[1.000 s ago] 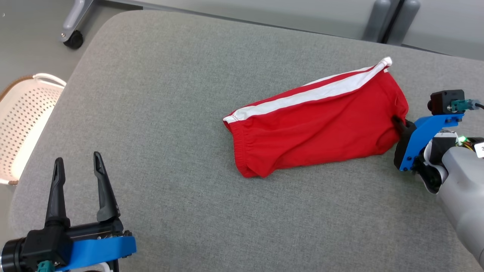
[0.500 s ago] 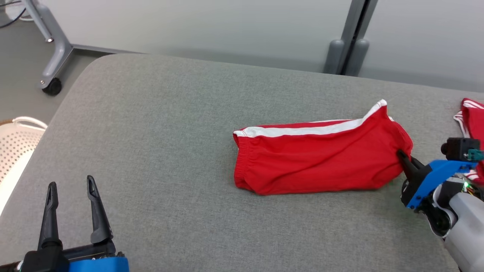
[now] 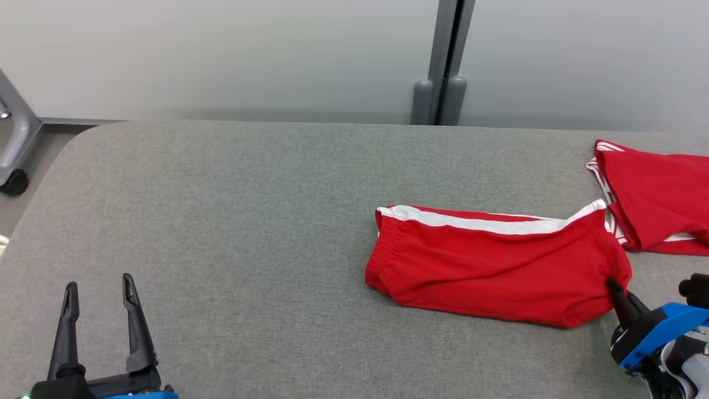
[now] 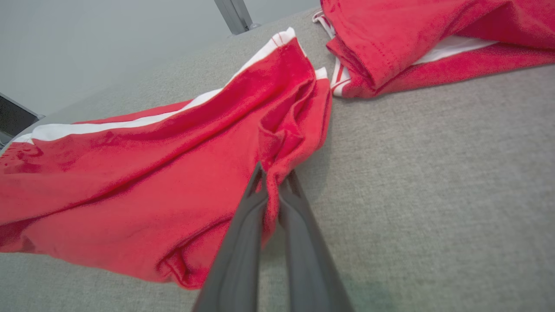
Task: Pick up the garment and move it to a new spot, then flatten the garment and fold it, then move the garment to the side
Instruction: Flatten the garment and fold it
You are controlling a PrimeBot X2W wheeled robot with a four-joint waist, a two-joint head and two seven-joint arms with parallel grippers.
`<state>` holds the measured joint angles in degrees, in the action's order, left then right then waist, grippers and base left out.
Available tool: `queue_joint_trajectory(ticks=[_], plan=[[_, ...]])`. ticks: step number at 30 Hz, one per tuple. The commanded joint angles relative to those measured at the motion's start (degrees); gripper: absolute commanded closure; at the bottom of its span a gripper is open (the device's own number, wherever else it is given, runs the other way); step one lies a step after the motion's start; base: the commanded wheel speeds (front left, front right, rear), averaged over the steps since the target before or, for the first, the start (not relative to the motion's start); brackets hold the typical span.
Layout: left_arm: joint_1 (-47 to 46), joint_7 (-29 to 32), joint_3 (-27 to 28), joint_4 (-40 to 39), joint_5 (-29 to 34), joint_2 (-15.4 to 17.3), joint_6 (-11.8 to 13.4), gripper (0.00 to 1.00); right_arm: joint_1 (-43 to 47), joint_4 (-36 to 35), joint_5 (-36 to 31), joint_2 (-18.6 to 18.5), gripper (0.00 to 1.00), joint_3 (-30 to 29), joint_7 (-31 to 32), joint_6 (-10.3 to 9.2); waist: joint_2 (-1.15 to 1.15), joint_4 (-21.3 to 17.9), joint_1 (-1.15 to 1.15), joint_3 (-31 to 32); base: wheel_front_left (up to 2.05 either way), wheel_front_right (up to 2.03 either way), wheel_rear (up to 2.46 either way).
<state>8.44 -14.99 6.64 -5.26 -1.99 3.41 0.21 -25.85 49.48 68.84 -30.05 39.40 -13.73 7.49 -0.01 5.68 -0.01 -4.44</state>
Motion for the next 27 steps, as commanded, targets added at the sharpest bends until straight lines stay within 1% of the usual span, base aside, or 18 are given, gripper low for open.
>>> queue_joint_trajectory(ticks=[1, 3, 7, 13, 16, 20, 27], plan=[[0.40, -0.25, 0.44, -0.28, 0.23, 0.30, 0.03, 0.00, 1.56, -0.73, -0.04, -0.22, 1.00, -0.18, -0.52, 0.01, 0.01, -1.13, 0.01, 0.24, 0.00, 0.00, 0.00], [0.25, -0.25, 0.59, -0.29, 0.25, 0.34, -0.16, 0.00, 1.48, -0.91, -1.20, -0.16, 1.00, -0.04, -0.73, 0.01, 0.01, -1.70, 0.01, 0.02, 0.00, 0.00, 0.00], [-0.34, -0.25, 0.69, -0.10, 0.51, 0.38, -0.34, 0.00, -1.42, -1.51, -2.87, 1.22, 1.00, -0.86, -1.22, 0.02, 0.01, -2.43, 0.01, -0.22, 0.00, 0.00, 0.00], [-0.86, -0.25, 0.20, 0.39, 0.71, 0.33, -0.66, 0.00, -5.51, -4.62, -6.26, 3.95, 1.00, -2.01, -1.47, 0.02, 0.01, -2.32, 0.01, 0.03, 0.00, 0.00, 0.00], [-0.66, -0.25, 0.14, 0.55, 0.68, 0.29, -0.71, 0.00, -7.26, -7.23, -8.54, 6.13, 1.00, -1.76, -1.50, 0.02, 0.01, -2.06, 0.01, 0.14, 0.00, 0.00, 0.00], [-0.85, -0.25, -0.29, 0.58, 0.66, 0.19, -0.66, 0.00, -9.27, -9.94, -12.48, 9.41, 1.00, 0.33, -1.48, 0.02, 0.01, -1.40, 0.01, -0.18, 0.00, 0.00, 0.00], [-2.16, -0.25, -1.43, 0.87, 0.58, 0.00, -0.69, 0.00, -9.88, -11.93, -15.84, 15.93, 1.00, 4.56, 1.10, 0.02, 0.01, 0.52, 0.01, -1.85, 0.00, 0.00, 0.00]])
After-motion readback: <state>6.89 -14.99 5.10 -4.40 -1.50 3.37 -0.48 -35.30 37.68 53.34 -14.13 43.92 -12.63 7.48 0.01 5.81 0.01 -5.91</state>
